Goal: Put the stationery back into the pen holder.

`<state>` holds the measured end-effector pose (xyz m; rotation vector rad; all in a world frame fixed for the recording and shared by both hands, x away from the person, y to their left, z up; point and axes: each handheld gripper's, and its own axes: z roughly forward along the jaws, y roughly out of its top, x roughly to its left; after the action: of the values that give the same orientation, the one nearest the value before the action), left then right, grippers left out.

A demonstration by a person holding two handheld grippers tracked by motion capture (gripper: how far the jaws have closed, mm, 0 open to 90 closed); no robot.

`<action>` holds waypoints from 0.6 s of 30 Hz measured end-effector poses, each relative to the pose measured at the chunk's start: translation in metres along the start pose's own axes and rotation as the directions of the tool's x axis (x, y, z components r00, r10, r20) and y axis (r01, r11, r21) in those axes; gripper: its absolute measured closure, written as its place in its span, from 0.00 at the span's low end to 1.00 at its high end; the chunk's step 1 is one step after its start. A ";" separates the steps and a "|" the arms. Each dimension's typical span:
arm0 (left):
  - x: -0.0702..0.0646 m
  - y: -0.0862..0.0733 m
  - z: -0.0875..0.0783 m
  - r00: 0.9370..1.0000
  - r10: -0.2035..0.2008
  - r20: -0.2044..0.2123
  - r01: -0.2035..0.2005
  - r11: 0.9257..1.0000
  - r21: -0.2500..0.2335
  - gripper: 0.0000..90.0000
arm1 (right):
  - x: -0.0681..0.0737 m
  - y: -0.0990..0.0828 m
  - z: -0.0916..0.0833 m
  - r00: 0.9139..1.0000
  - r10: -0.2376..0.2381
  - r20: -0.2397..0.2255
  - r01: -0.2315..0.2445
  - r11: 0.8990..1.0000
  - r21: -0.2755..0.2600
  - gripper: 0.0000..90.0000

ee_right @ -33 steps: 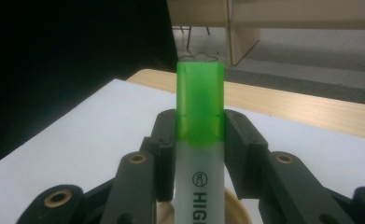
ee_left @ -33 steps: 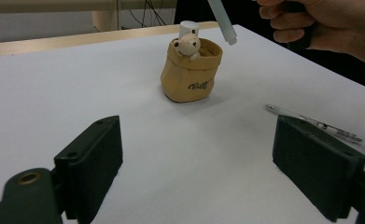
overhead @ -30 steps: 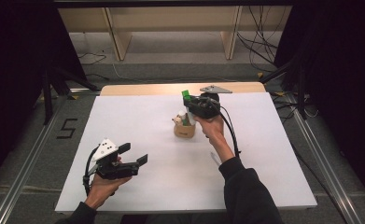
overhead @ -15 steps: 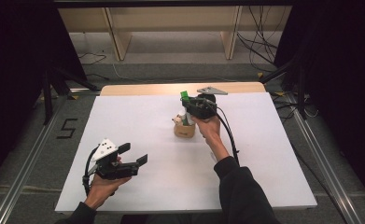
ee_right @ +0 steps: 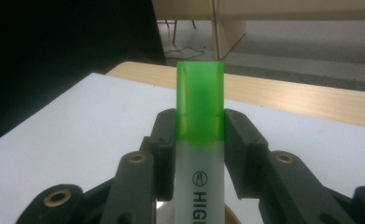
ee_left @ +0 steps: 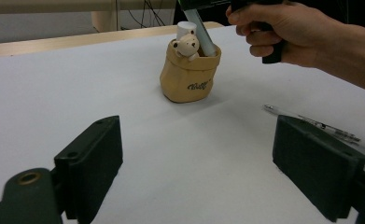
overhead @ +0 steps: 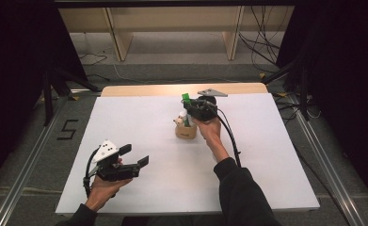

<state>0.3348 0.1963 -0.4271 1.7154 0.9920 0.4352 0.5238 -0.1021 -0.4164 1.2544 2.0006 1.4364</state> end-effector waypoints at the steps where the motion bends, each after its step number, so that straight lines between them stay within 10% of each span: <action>1: 0.000 0.000 0.000 1.000 0.002 0.000 -0.002 1.000 0.001 0.17 | 0.000 -0.001 0.000 1.000 0.001 -0.002 -0.001 1.000 0.003 0.74; 18: -0.001 0.000 0.001 1.000 0.002 0.000 -0.002 1.000 0.000 0.17 | 0.001 -0.005 -0.005 1.000 -0.027 -0.016 0.027 0.999 0.025 0.74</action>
<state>0.3347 0.1954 -0.4274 1.7171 0.9904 0.4368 0.5178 -0.1046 -0.4190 1.2254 2.0437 1.4174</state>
